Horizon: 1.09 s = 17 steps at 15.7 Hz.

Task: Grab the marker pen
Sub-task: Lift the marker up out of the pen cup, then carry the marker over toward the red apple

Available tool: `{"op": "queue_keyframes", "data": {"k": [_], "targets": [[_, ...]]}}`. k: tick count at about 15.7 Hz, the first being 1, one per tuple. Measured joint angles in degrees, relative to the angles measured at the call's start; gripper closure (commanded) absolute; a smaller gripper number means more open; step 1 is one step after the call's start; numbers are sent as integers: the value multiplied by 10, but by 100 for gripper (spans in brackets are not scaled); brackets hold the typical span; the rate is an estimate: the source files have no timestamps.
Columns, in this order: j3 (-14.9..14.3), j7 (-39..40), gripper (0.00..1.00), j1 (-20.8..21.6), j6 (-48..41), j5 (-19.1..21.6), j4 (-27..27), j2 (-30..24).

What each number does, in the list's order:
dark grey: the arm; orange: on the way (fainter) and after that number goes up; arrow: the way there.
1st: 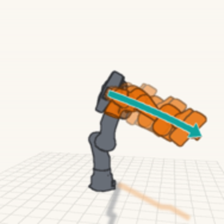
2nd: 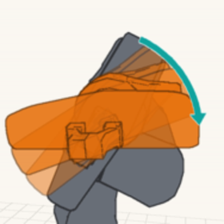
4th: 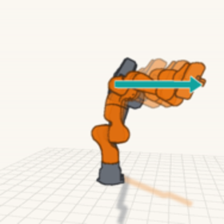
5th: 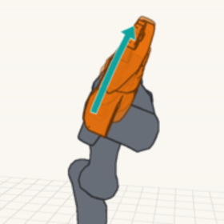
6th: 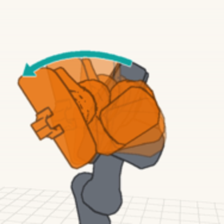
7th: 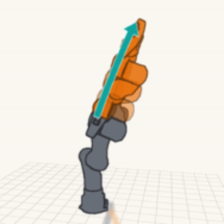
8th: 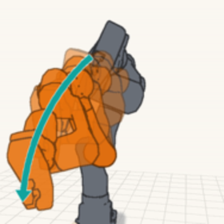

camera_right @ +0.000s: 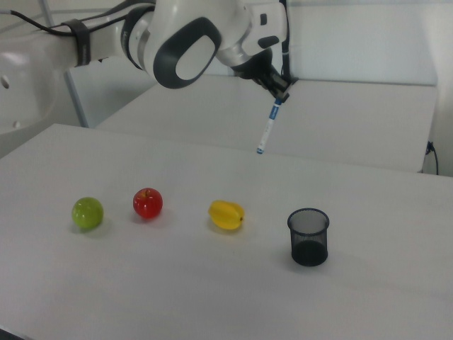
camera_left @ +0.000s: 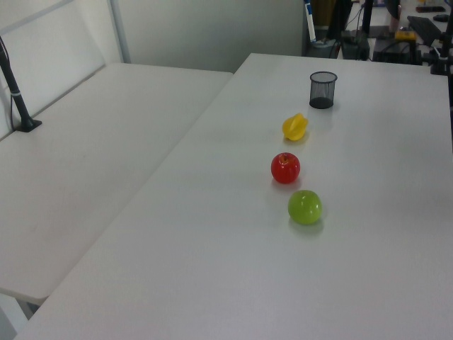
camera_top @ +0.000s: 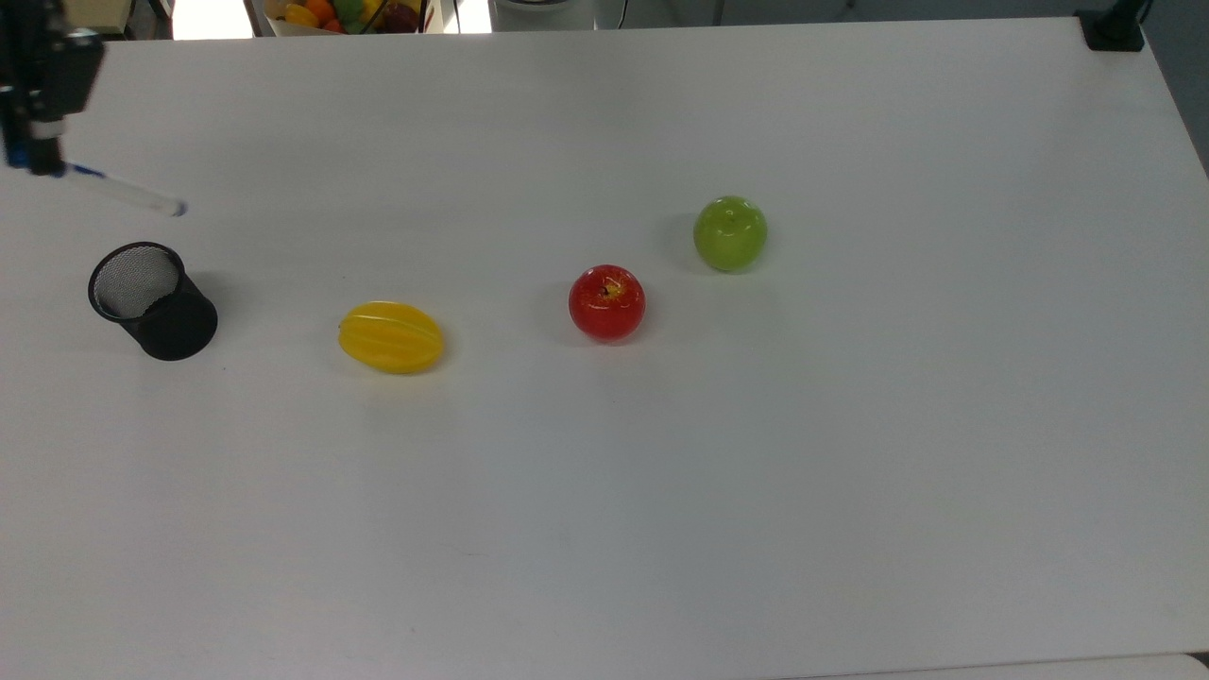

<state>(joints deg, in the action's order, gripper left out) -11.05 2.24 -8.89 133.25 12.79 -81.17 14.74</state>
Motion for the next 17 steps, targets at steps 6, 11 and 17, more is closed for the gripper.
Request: {"op": "queue_keyframes", "data": {"k": [6, 11, 17], "targets": [[-14, 0, 100, 72, -152, 0, -51, -74], [-15, 1, 100, 135, -281, 0, -103, -109], [-15, 5, 98, 199, -326, -11, -174, -90]]}}
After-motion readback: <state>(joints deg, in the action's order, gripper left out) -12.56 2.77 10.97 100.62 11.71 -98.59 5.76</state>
